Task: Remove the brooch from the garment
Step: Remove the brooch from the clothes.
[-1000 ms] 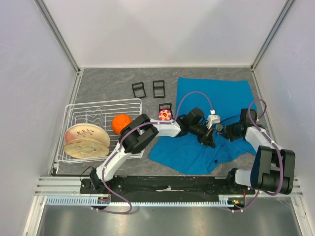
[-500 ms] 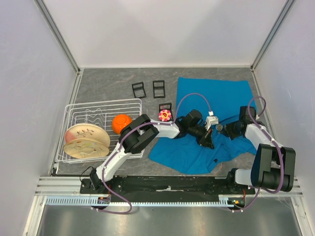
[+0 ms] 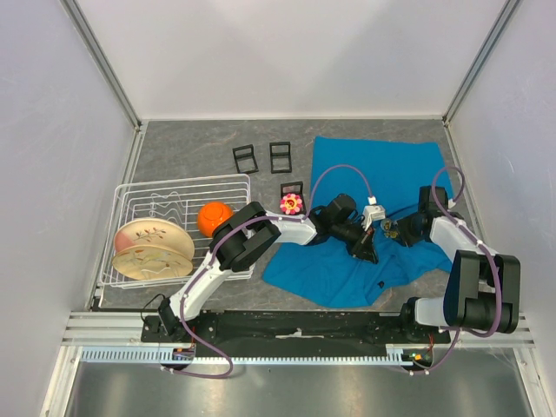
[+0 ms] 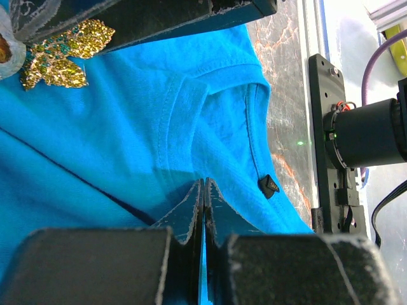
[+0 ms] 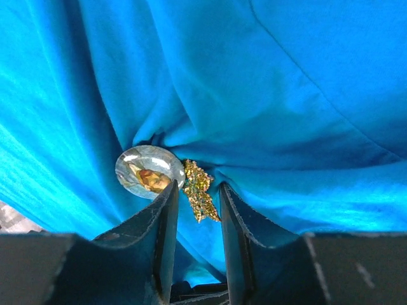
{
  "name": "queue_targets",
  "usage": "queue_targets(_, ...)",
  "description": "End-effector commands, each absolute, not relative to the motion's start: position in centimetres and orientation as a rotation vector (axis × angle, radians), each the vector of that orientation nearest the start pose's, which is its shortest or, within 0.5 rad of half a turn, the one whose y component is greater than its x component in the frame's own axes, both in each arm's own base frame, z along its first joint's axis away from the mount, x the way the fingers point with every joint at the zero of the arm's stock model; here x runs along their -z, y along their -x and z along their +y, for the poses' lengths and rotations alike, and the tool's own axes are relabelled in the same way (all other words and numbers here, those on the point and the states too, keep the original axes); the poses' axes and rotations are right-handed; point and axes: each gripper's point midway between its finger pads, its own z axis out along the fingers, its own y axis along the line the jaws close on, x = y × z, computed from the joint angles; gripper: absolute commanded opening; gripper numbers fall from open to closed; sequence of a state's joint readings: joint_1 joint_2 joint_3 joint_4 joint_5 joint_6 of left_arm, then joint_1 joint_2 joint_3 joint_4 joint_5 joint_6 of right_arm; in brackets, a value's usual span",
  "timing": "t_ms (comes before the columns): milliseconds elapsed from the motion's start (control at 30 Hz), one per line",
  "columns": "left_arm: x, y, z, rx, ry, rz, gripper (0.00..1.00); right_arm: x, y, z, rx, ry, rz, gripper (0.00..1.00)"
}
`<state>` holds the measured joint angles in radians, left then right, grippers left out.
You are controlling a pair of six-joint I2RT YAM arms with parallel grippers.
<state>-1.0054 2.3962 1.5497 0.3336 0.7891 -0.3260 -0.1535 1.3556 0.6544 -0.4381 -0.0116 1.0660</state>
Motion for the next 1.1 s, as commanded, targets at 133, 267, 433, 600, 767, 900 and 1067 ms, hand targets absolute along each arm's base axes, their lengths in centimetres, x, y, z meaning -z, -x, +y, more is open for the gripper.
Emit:
queue_targets(133, -2.9, -18.4, -54.9, 1.579, -1.282, 1.971, 0.04, -5.7, -30.4, 0.2, -0.407, -1.518, 2.172, 0.40)
queue_targets(267, -2.8, -18.4, -55.0, 1.584, -1.283, 1.976, 0.04, -7.4, -31.2, -0.4, -0.365, -1.414, 2.171, 0.43)
queue_targets(433, -2.3, -18.3, -54.9, 1.594, -1.279, 2.001, 0.04, -6.9, -29.9, -0.2, -0.339, -1.390, 2.202, 0.44)
queue_targets(600, -2.1, -18.1, -54.7, 1.590, -1.284, 2.014, 0.04, -6.6, -29.1, -0.3, -0.325, -1.382, 2.206, 0.45)
queue_targets(767, -2.1, -18.0, -54.7, 1.595, -1.283, 2.018, 0.04, -6.2, -28.9, -0.2, -0.323, -1.399, 2.208, 0.44)
queue_targets(900, -2.3, -18.0, -54.8, 1.595, -1.283, 2.010, 0.04, -5.8, -29.0, 0.0, -0.345, -1.429, 2.202, 0.43)
queue_targets(1067, -2.3, -17.9, -54.9, 1.601, -1.287, 2.010, 0.04, -4.9, -28.9, 0.3, -0.362, -1.509, 2.193, 0.36)
